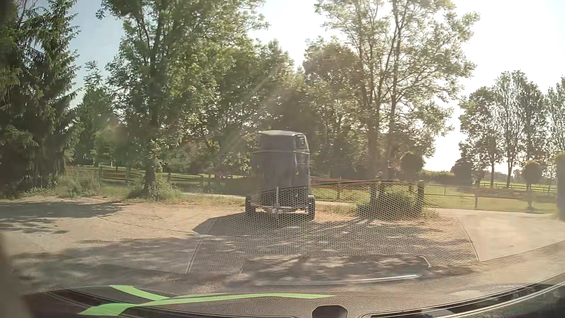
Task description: Follow the waypoints while adhering to traffic rules and regulations
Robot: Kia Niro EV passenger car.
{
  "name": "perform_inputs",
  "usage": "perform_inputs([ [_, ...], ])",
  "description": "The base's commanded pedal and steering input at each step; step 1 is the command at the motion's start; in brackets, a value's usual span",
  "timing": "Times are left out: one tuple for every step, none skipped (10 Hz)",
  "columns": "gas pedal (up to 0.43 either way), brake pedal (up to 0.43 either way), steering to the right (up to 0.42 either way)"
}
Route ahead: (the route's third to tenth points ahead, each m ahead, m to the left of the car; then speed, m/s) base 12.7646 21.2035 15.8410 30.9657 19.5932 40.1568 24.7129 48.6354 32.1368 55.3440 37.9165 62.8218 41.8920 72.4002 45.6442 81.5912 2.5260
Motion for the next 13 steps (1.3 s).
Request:
perform_inputs([
  [0.000, 0.079, -0.632],
  [0.000, 0.079, -0.642],
  [0.000, 0.085, -0.655],
  [0.000, 0.079, -0.667],
  [0.000, 0.091, -0.679],
  [0.000, 0.091, -0.685],
  [0.000, 0.091, -0.687],
  [0.000, 0.091, -0.689],
  [0.000, 0.110, -0.698],
  [0.000, 0.128, -0.710],
  [0.000, 0.122, -0.728],
  [0.000, 0.122, -0.749],
  [0.000, 0.122, -0.763],
])
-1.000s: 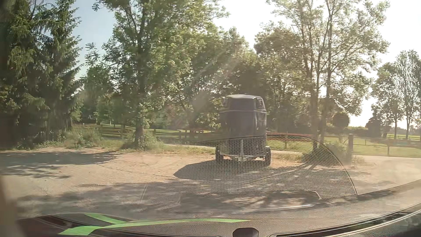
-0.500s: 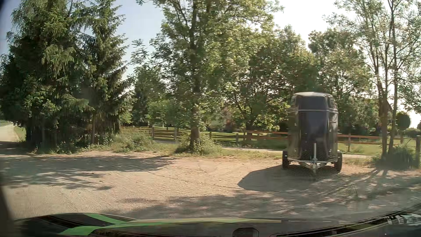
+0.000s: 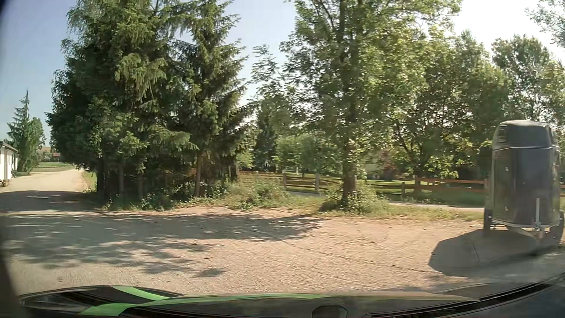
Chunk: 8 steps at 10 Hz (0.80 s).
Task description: Follow the waypoints while adhering to traffic rules and regulations
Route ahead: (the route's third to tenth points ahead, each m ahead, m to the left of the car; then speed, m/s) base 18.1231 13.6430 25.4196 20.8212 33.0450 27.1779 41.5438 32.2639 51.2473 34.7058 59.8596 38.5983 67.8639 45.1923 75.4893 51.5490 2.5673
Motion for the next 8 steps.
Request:
perform_inputs([
  [0.000, 0.110, -0.773],
  [0.000, 0.104, -0.775],
  [0.000, 0.091, -0.775],
  [0.000, 0.073, -0.778],
  [0.000, 0.030, -0.777],
  [0.000, 0.000, -0.775],
  [0.000, 0.000, -0.770],
  [0.000, 0.000, -0.760],
])
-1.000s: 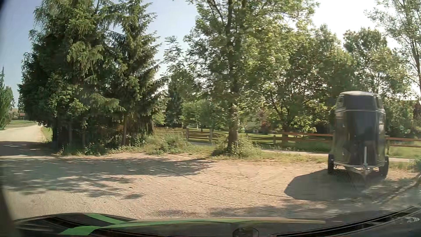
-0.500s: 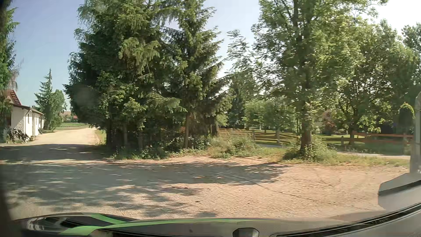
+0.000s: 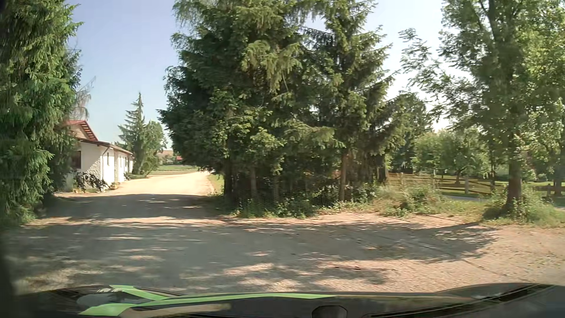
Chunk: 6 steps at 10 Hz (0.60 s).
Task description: Follow the waypoints while adhering to traffic rules and regulations
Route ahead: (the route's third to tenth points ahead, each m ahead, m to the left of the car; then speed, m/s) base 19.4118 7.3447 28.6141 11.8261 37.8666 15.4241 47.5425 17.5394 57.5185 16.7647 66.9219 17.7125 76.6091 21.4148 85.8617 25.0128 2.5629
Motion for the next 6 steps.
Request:
perform_inputs([
  [0.000, 0.000, -0.743],
  [0.000, 0.000, -0.712],
  [0.000, 0.000, -0.681],
  [0.000, 0.000, -0.647],
  [0.000, 0.000, -0.610],
  [0.000, 0.000, -0.575],
])
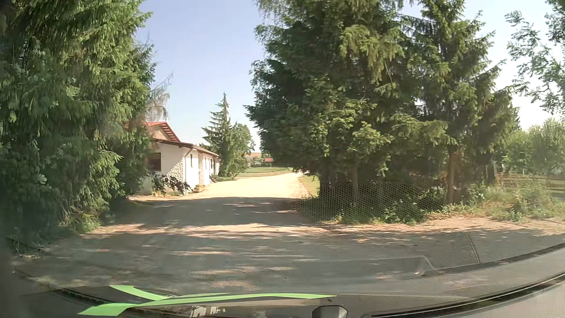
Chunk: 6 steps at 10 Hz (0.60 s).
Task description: Follow the waypoints while adhering to traffic rules and regulations
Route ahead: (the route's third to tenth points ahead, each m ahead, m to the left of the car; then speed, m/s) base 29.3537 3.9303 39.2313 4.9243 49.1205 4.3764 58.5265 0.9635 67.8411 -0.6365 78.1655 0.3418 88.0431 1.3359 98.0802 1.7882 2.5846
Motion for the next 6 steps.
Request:
perform_inputs([
  [0.020, 0.000, -0.527],
  [0.059, 0.000, -0.484],
  [0.079, 0.000, -0.426],
  [0.079, 0.000, -0.374],
  [0.079, 0.000, -0.310],
  [0.079, 0.000, -0.246],
])
